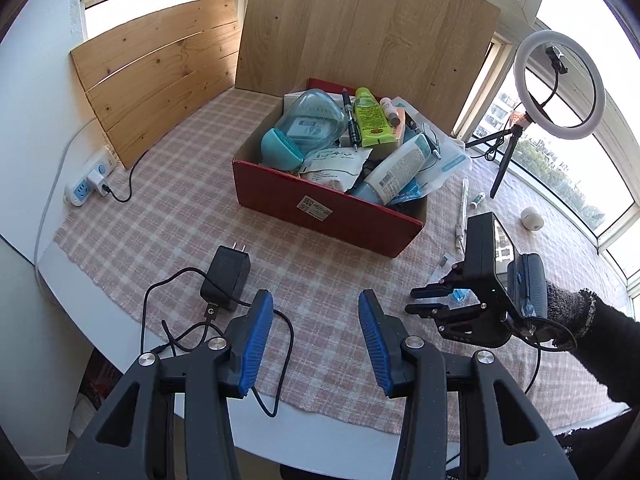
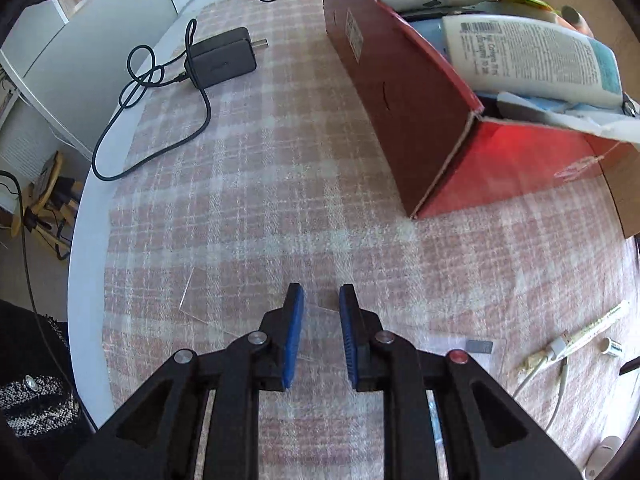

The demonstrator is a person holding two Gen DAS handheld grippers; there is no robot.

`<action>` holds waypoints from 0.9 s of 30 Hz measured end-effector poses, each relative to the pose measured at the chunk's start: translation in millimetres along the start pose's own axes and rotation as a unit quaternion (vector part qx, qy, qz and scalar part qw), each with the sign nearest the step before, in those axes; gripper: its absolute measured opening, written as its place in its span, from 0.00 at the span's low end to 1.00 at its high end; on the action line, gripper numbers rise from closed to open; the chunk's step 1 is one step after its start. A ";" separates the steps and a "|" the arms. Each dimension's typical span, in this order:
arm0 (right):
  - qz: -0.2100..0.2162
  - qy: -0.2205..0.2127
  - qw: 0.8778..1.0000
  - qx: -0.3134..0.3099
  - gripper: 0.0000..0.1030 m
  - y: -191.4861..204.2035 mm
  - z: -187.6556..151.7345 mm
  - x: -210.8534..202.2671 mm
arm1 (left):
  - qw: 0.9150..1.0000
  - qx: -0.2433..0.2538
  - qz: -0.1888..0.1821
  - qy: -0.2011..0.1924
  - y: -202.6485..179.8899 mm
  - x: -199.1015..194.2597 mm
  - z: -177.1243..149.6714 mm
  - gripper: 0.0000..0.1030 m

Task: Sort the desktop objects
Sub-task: 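Move the right tool to the white plug adapter on the table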

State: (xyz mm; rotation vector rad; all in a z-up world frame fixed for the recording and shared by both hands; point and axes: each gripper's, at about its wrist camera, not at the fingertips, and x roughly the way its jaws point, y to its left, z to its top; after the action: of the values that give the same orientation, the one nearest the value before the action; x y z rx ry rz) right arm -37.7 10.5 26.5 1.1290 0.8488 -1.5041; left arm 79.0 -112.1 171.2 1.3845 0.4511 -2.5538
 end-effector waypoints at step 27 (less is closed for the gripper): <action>0.025 0.091 0.995 0.030 0.18 -35.8 16.8 14.7 | 1.000 0.007 -0.020 0.001 -5.9 6.8 1.4 0.41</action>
State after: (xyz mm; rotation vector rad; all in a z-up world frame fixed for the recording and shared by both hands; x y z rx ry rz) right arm -76.7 -1.6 16.2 1.3374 0.8956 -1.4084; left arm 72.4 -107.4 167.2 1.3964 0.4679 -2.5924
